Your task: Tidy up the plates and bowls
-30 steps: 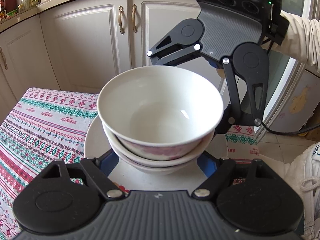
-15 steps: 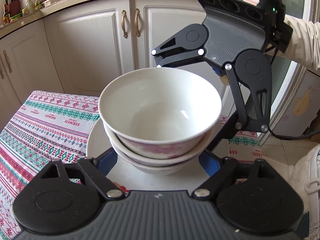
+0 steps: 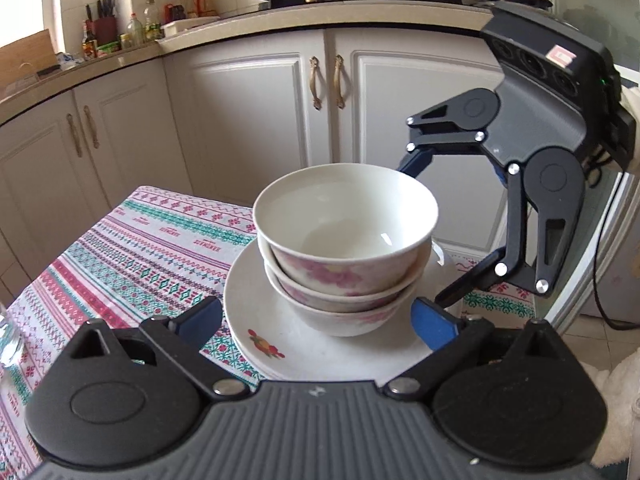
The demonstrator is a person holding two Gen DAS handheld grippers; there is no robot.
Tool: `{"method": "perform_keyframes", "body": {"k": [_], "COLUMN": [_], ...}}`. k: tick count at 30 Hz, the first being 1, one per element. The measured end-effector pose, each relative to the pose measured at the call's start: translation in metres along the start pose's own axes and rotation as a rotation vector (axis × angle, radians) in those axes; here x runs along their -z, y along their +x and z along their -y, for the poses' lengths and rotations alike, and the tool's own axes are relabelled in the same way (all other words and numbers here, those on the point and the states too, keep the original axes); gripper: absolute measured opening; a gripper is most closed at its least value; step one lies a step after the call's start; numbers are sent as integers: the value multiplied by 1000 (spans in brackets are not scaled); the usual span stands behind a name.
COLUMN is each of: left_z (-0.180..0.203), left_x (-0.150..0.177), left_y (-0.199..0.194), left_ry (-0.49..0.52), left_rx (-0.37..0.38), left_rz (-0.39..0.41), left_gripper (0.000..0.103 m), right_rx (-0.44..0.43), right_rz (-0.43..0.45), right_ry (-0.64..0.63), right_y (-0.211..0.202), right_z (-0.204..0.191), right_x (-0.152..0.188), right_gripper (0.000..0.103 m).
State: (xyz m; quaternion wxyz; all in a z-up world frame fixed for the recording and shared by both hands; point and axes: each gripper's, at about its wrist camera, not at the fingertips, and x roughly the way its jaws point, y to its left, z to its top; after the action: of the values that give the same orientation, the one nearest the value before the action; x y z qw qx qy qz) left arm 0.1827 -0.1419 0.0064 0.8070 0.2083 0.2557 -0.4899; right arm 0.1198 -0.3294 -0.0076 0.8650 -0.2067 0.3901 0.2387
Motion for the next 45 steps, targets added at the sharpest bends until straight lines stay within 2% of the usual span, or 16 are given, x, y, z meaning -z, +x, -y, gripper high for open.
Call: {"method": "perform_keyframes", "body": {"k": [2,6,8,12,15,18,20,29,37,45], "left_z": [6,17,23,38,50,60,67,95,101,99], "left_x": [2,1,3,10,13,17,19,16,14,17], "left_y": [-8,-15,-18,-32,-40,-51,-60,-98,-104,-102], "left_ry": [-18,-93,-145,-261,-329,-412,-444,-471,-491,-510], "left_rx": [-66,-210,-284,-393,-446,-489,-520,-563,-586,-588], "left_rz": [16,-17,-36,-24,-38,-49,-44,2,11,-6], "left_gripper": [102,102,102,102,102,102,102,102,102,102], "right_rx": [70,190,269,326,372,453,474,538,546,542], "right_rz": [-2,-4,-2,18,1,-29,-25,60,100,95], "right_ry": [28,140,233,459,631,680,684,685,701,703], "right_y": [-7,-19,-25,-31,-29,-28,-34,-78,-93,-89], "right_z": [-8,-19,-25,-30,-38,-55,-70,-114,-118,-119], "right_x": [1,-1,-1,5,16,21,23,20,19,19], "right_gripper": [103,103,103,103,103,103,103,103,103,103]}}
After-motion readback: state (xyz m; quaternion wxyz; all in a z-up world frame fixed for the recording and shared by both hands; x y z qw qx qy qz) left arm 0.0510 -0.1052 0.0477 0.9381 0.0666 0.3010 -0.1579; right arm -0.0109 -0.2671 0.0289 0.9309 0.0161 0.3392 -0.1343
